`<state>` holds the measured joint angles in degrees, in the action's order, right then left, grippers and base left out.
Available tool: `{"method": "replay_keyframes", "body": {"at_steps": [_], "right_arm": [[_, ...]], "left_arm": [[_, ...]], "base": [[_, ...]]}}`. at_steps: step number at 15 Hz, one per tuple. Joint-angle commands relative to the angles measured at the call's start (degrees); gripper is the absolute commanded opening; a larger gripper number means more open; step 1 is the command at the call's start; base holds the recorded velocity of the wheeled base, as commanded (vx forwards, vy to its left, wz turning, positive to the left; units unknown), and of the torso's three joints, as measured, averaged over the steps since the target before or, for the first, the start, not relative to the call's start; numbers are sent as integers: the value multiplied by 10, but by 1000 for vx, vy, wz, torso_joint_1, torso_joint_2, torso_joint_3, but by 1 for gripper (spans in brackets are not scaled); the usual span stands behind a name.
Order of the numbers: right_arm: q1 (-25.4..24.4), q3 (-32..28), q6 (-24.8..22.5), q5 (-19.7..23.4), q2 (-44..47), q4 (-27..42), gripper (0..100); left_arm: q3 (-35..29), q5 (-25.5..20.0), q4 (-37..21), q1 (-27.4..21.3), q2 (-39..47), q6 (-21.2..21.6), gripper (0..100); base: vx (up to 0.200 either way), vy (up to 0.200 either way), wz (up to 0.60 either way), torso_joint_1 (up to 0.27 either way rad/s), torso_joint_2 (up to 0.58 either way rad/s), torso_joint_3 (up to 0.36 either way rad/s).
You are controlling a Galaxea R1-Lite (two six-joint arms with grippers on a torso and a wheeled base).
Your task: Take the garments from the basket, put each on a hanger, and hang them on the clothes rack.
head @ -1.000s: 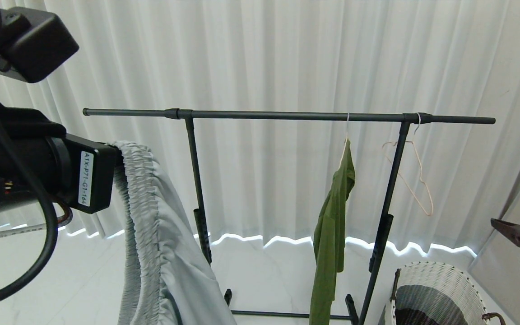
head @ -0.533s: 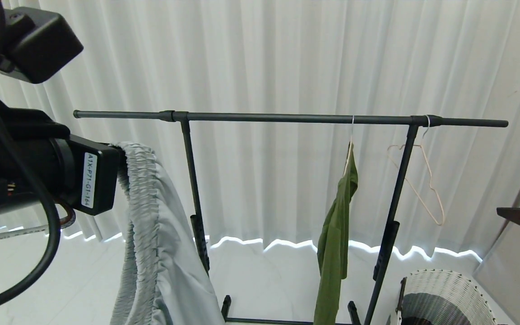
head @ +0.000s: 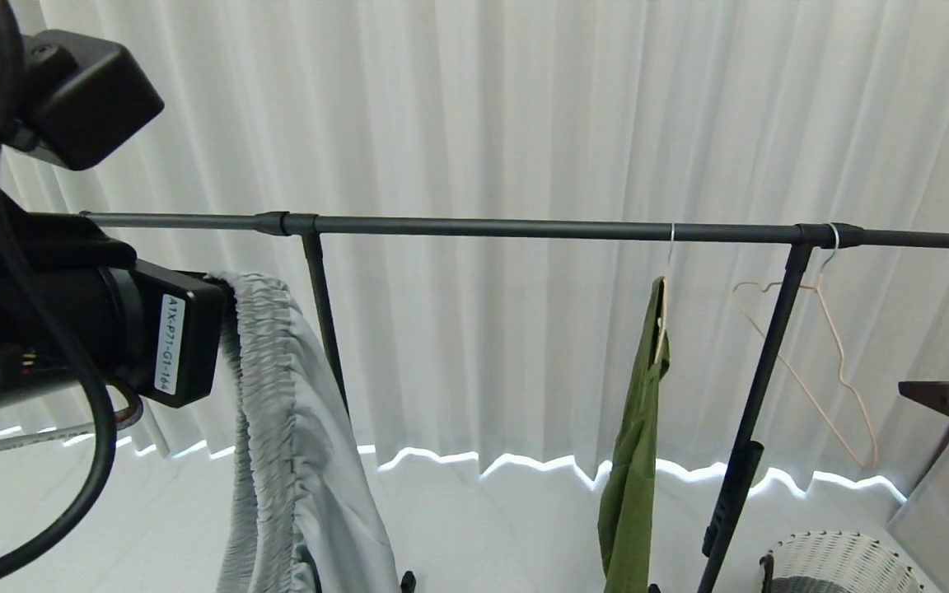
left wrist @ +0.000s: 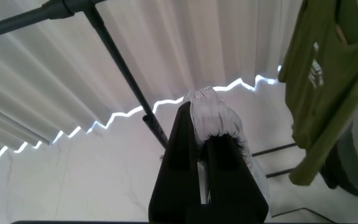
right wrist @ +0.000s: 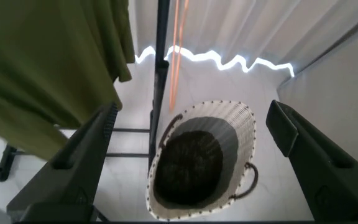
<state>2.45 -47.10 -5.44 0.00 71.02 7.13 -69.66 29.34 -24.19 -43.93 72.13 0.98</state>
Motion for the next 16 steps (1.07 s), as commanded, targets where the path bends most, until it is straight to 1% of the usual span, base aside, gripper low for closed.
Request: {"method": "replay_keyframes", "body": {"at_steps": [1, 3, 7, 13, 14, 16], "right_arm": [[0, 0, 0, 0, 16, 0, 100], [14, 0, 1, 1, 42, -3, 100], [39, 0, 2, 4, 105, -9, 100], [40, -1, 9, 4, 216, -101, 100], [41, -1, 9, 3, 244, -127, 100], [46, -2, 9, 4, 267, -150, 100]], "left_arm": [[6, 0, 0, 0, 1, 0, 0], [17, 0, 0, 0, -1, 0, 0], [27, 1, 1, -10, -5, 15, 0], [22, 1, 1, -12, -9, 15, 0], [22, 1, 1, -13, -10, 16, 0], [22, 2, 1, -18, -12, 15, 0]], "base": [[200, 0, 0, 2, 7, 2], [200, 0, 0, 0, 5, -2], [0, 0, 0, 0, 0, 0], [0, 0, 0, 0, 0, 0], [0, 0, 0, 0, 0, 0], [0, 0, 0, 0, 0, 0]]}}
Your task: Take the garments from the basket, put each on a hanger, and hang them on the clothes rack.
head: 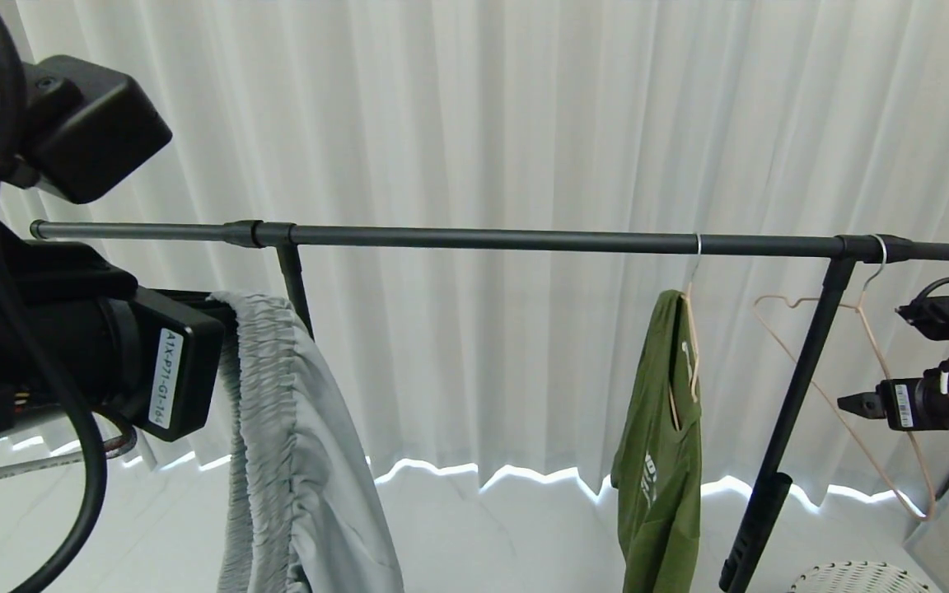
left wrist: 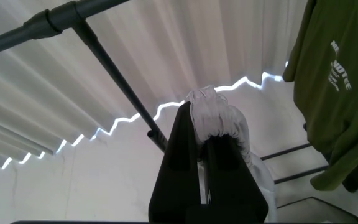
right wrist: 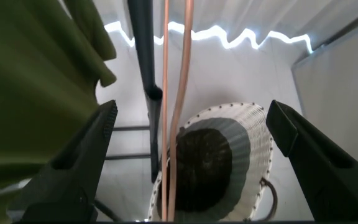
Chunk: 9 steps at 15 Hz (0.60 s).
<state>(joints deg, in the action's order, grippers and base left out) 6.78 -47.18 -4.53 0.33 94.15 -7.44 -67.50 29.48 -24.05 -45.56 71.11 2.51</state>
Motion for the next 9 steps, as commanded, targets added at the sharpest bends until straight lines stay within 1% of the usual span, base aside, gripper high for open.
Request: {"method": "replay_keyframes", "body": {"at_steps": [1, 6, 7, 9], "right_arm": [[3, -3, -1, 1, 39, -5, 100], [4, -12, 1, 7, 44, -5, 100], [4, -12, 1, 7, 43, -5, 0], [4, -13, 0, 7, 39, -5, 0]], "left_arm": [[-1, 0, 1, -2, -2, -1, 0], [-1, 0, 0, -15, -1, -1, 0], [-2, 1, 1, -16, -1, -1, 0], [-3, 0, 1, -18, -1, 0, 0]], "base": [[0, 0, 0, 0, 0, 0], [0, 0, 0, 0, 0, 0], [0, 0, 0, 0, 0, 0], [0, 0, 0, 0, 0, 0]]}}
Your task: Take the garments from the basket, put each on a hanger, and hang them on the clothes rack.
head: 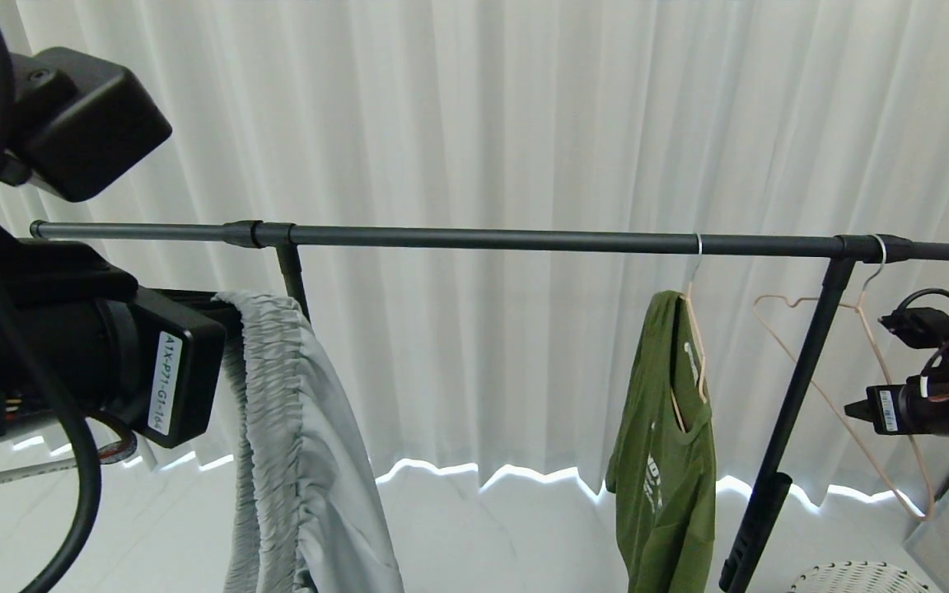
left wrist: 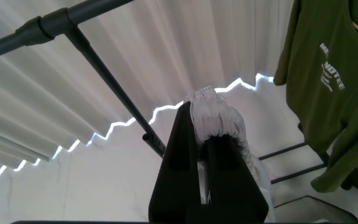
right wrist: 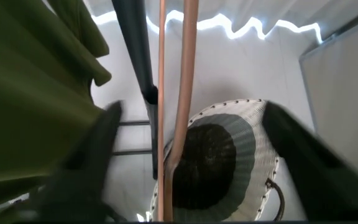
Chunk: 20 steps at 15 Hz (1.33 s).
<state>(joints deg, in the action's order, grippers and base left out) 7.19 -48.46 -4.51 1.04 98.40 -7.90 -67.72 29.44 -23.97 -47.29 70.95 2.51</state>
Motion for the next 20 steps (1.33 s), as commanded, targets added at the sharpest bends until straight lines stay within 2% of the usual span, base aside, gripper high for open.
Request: {"method": "replay_keyframes", "body": {"at_steps": [1, 10, 17, 20], "right_arm": [[0, -1, -1, 0, -6, 0, 0], [-1, 4, 15, 0, -65, 3, 0], [0, 72, 15, 0, -165, 23, 0], [0, 107, 15, -2, -206, 28, 0]], "left_arm": [[0, 0, 0, -1, 1, 0, 0], [2, 0, 0, -2, -1, 0, 0], [5, 2, -1, -1, -3, 1, 0], [11, 34, -1, -1, -4, 27, 0]], "base": [[0, 0, 0, 0, 0, 0], [0, 0, 0, 0, 0, 0], [0, 0, 0, 0, 0, 0], [-133, 0, 0, 3, 5, 0]]}}
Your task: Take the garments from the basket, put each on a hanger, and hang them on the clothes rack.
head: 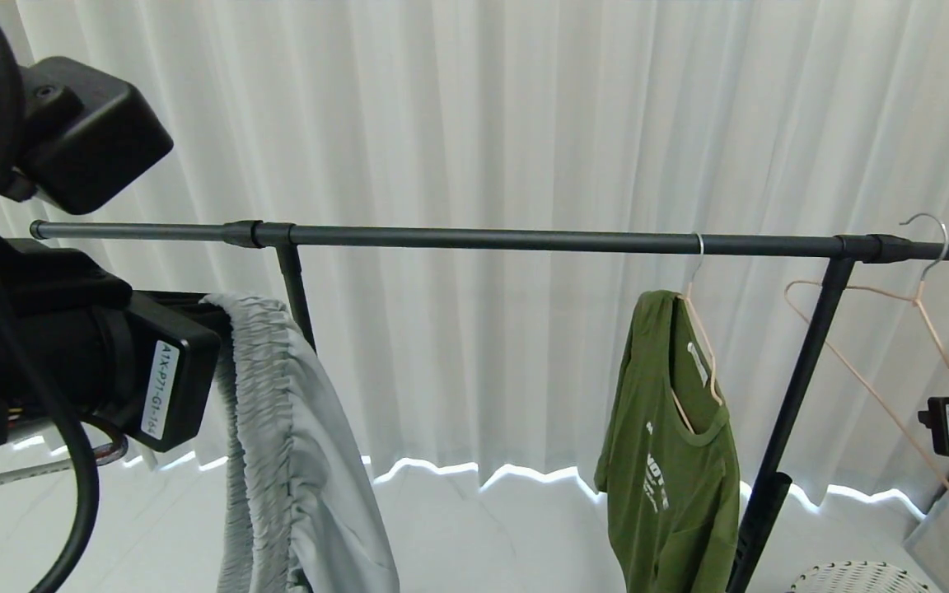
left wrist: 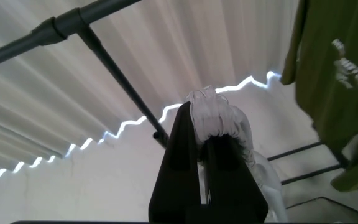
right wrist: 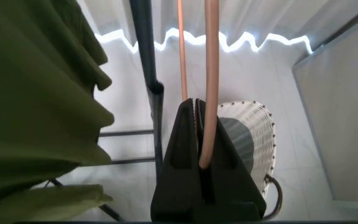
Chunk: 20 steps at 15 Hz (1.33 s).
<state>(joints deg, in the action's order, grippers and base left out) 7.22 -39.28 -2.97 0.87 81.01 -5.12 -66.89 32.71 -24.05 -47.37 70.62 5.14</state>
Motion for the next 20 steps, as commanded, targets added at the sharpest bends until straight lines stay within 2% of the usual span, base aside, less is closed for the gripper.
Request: {"method": "replay_keyframes", "body": {"at_steps": [1, 6, 13, 16, 20], "right_arm": [[0, 25, 0, -1, -44, 0, 0], [0, 73, -1, -3, -93, 1, 0], [-10, 74, -3, -1, -119, 34, 0], [-94, 62, -3, 2, -129, 35, 0], [-251, 59, -1, 2, -136, 35, 0]], "left_arm": [[3, 2, 0, 0, -3, 5, 0], [5, 2, 0, 0, -8, 7, 0], [5, 2, 0, 0, -13, 7, 0], [6, 2, 0, 0, -12, 7, 0], [29, 3, 0, 2, -7, 7, 0]], "base": [[-200, 0, 0, 7, -2, 2], [-200, 0, 0, 1, 1, 5], [-200, 0, 0, 2, 4, 2], [0, 0, 0, 0, 0, 0], [0, 0, 0, 0, 0, 0]]}}
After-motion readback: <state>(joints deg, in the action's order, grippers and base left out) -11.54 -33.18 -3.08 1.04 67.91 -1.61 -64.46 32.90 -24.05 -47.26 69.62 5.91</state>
